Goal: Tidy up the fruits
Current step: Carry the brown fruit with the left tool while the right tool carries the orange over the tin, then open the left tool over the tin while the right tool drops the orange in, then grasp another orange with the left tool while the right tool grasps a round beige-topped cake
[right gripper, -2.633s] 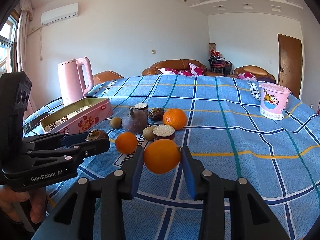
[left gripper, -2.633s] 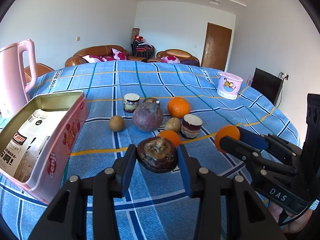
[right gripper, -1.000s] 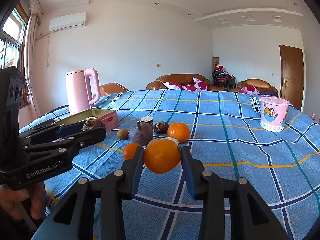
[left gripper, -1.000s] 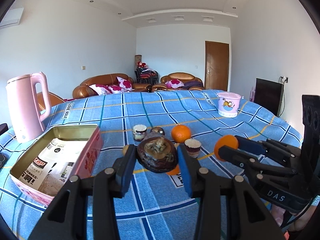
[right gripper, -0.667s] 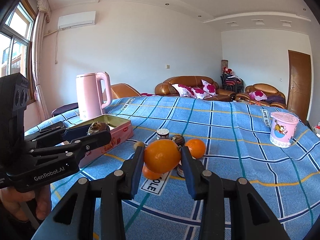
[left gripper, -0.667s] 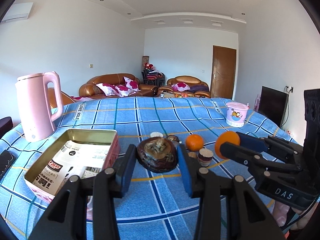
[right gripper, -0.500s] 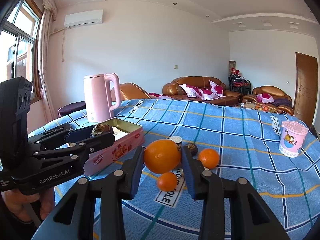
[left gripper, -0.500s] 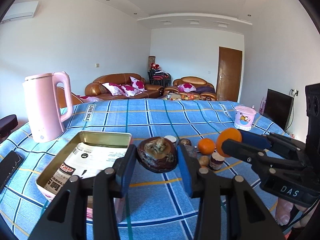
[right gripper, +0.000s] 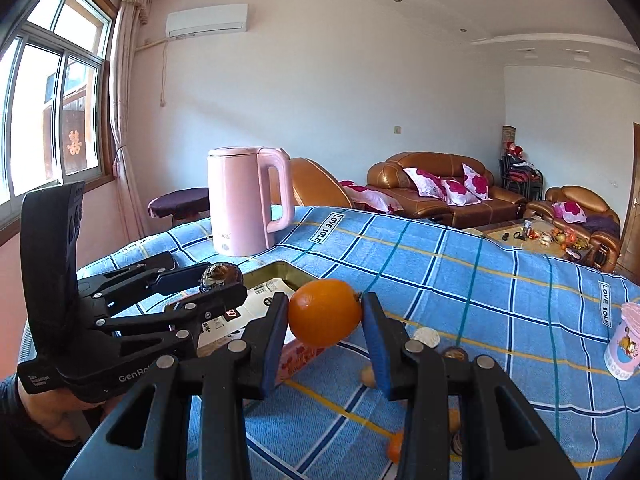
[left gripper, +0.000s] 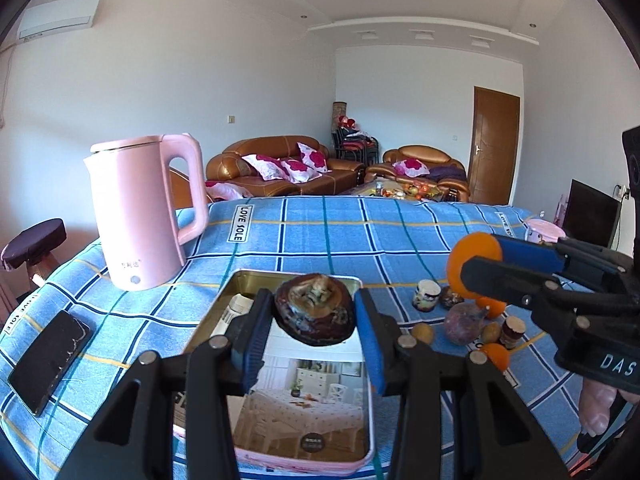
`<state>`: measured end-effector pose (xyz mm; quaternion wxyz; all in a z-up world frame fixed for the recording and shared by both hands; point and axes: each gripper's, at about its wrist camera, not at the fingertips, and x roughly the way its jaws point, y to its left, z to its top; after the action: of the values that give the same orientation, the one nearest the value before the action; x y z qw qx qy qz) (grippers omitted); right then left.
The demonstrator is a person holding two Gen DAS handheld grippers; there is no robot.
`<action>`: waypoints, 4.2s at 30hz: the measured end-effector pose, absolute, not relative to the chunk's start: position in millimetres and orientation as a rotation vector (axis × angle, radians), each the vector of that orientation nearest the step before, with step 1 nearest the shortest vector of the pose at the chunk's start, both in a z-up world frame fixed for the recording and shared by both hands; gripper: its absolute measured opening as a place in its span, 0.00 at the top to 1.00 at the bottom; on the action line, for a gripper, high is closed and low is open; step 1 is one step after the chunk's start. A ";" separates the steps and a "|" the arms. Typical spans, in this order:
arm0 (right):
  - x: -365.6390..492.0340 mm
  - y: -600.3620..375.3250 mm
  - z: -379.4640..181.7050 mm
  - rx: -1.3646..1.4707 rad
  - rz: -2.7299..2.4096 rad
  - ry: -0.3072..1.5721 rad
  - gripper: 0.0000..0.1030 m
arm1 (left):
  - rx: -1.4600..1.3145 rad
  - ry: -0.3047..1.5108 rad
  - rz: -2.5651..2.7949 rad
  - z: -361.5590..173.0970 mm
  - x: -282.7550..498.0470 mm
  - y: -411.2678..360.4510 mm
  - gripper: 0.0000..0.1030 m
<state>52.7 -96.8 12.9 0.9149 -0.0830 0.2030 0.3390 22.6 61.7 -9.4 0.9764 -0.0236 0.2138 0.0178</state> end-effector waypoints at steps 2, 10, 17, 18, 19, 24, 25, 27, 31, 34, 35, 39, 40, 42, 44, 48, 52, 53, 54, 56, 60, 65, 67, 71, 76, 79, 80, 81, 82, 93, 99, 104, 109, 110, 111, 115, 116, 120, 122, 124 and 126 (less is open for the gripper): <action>59.1 -87.8 10.4 -0.178 0.710 0.432 0.62 | -0.044 0.439 0.049 -10.6 28.9 69.3 0.58; 82.6 -54.1 -7.3 -0.221 0.730 0.489 0.62 | -0.026 0.507 0.090 -22.3 59.4 95.6 0.58; 98.5 -37.7 -25.3 -0.225 0.745 0.538 0.62 | -0.009 0.568 0.108 -34.3 73.1 105.3 0.58; 100.2 -35.5 -27.5 -0.226 0.748 0.544 0.62 | -0.005 0.576 0.110 -35.6 74.0 105.2 0.58; 101.5 -33.7 -29.8 -0.230 0.749 0.549 0.62 | 0.002 0.584 0.110 -37.0 75.3 105.1 0.58; 108.2 -24.1 -35.8 -0.242 0.753 0.566 0.61 | 0.021 0.608 0.114 -40.8 79.6 104.3 0.58; 109.1 -23.0 -36.5 -0.243 0.754 0.568 0.61 | 0.023 0.613 0.114 -41.3 80.6 104.3 0.58; 111.0 -20.4 -37.9 -0.245 0.757 0.573 0.61 | 0.026 0.620 0.114 -42.1 82.0 104.5 0.58; 112.9 -15.8 -41.1 -0.252 0.758 0.582 0.61 | 0.036 0.633 0.114 -44.2 85.2 104.0 0.58; 113.7 -12.9 -43.0 -0.256 0.761 0.589 0.61 | 0.041 0.646 0.118 -46.5 88.5 104.7 0.58; 114.8 -12.0 -44.7 -0.258 0.761 0.591 0.61 | 0.042 0.651 0.119 -47.9 89.7 105.5 0.58; 115.7 -9.1 -48.2 -0.263 0.762 0.603 0.61 | 0.051 0.673 0.124 -52.9 93.3 106.3 0.58; 116.2 -8.5 -49.4 -0.264 0.762 0.606 0.61 | 0.052 0.677 0.123 -54.0 94.1 106.5 0.58; 116.3 -7.8 -50.6 -0.266 0.761 0.610 0.61 | 0.054 0.684 0.125 -56.0 95.6 106.7 0.58; 117.5 -7.0 -52.1 -0.268 0.761 0.615 0.61 | 0.054 0.688 0.127 -57.7 96.4 106.9 0.58; 119.8 -6.2 -54.6 -0.271 0.754 0.625 0.61 | 0.058 0.700 0.130 -59.7 98.6 107.4 0.58; 122.2 -4.1 -57.7 -0.276 0.748 0.638 0.61 | 0.062 0.705 0.134 -59.7 99.8 107.7 0.58; 122.3 -3.9 -58.1 -0.278 0.748 0.640 0.61 | 0.064 0.706 0.135 -60.0 99.8 107.8 0.58; 122.8 -3.5 -58.9 -0.279 0.746 0.643 0.61 | 0.065 0.706 0.136 -60.1 99.7 107.8 0.58; 122.7 -2.7 -59.5 -0.280 0.746 0.643 0.61 | 0.065 0.707 0.137 -60.3 99.8 108.5 0.58; 122.0 -1.5 -59.4 -0.286 0.747 0.644 0.61 | 0.071 0.713 0.142 -60.6 100.5 108.8 0.58; 121.2 2.2 -60.7 -0.302 0.745 0.647 0.61 | 0.073 0.721 0.142 -61.3 100.9 111.4 0.58; 120.4 3.6 -61.2 -0.313 0.746 0.648 0.61 | 0.077 0.717 0.150 -60.5 100.3 111.3 0.58; 119.2 4.7 -61.1 -0.314 0.744 0.648 0.61 | 0.077 0.719 0.148 -60.5 100.0 111.7 0.58; 118.1 5.1 -60.5 -0.318 0.726 0.639 0.59 | 0.075 0.724 0.149 -60.1 98.9 112.5 0.57; 117.6 2.8 -59.3 -0.316 0.709 0.629 0.55 | 0.073 0.724 0.148 -58.2 96.7 111.7 0.55; 117.0 1.0 -58.6 -0.313 0.707 0.627 0.54 | 0.074 0.723 0.147 -57.2 95.5 111.2 0.53; 116.2 -0.6 -57.8 -0.309 0.706 0.624 0.53 | 0.076 0.722 0.147 -55.9 94.1 110.4 0.52; 115.2 -2.6 -56.7 -0.304 0.704 0.621 0.52 | 0.078 0.718 0.149 -54.1 92.5 109.7 0.48; 94.9 -39.1 -41.9 -0.234 0.690 0.597 0.39 | 0.049 0.613 0.118 -30.9 64.1 87.5 0.16; 71.8 -93.5 -39.1 -0.235 0.591 0.581 0.35 | 0.029 0.579 0.011 -28.3 54.1 41.4 0.13; 61.5 -152.3 -40.6 -0.185 0.461 0.581 0.35 | 0.020 0.593 -0.078 -35.7 55.5 -3.9 0.13; 60.7 -198.5 -49.1 -0.146 0.324 0.596 0.34 | 0.037 0.631 -0.150 -46.7 61.7 -47.9 0.13; 61.8 -205.1 -51.6 -0.139 0.304 0.603 0.34 | 0.044 0.638 -0.163 -48.6 62.4 -55.1 0.13; 63.1 -211.2 -53.4 -0.130 0.288 0.610 0.34 | 0.051 0.645 -0.178 -50.4 63.3 -62.6 0.13; 67.9 -230.2 -59.7 -0.086 0.245 0.628 0.34 | 0.069 0.671 -0.213 -57.0 67.0 -83.2 0.14; 68.8 -234.2 -60.3 -0.078 0.237 0.627 0.34 | 0.071 0.682 -0.218 -59.5 68.7 -86.9 0.14; 73.1 -245.5 -63.4 -0.047 0.214 0.634 0.33 | 0.077 0.717 -0.247 -66.3 74.3 -94.6 0.20; 74.4 -250.2 -62.8 -0.019 0.213 0.635 0.33 | 0.088 0.736 -0.264 -69.9 76.9 -99.3 0.24; 76.2 -252.6 -62.7 -0.011 0.200 0.637 0.33 | 0.109 0.768 -0.283 -74.8 79.5 -105.2 0.35; 78.6 -253.2 -63.3 -0.002 0.204 0.648 0.33 | 0.116 0.792 -0.310 -77.3 81.3 -107.8 0.47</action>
<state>78.6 -253.2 -63.3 0.9429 -0.0009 0.3177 0.0999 81.3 -107.8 -77.3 0.9094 0.0560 0.3838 -0.1502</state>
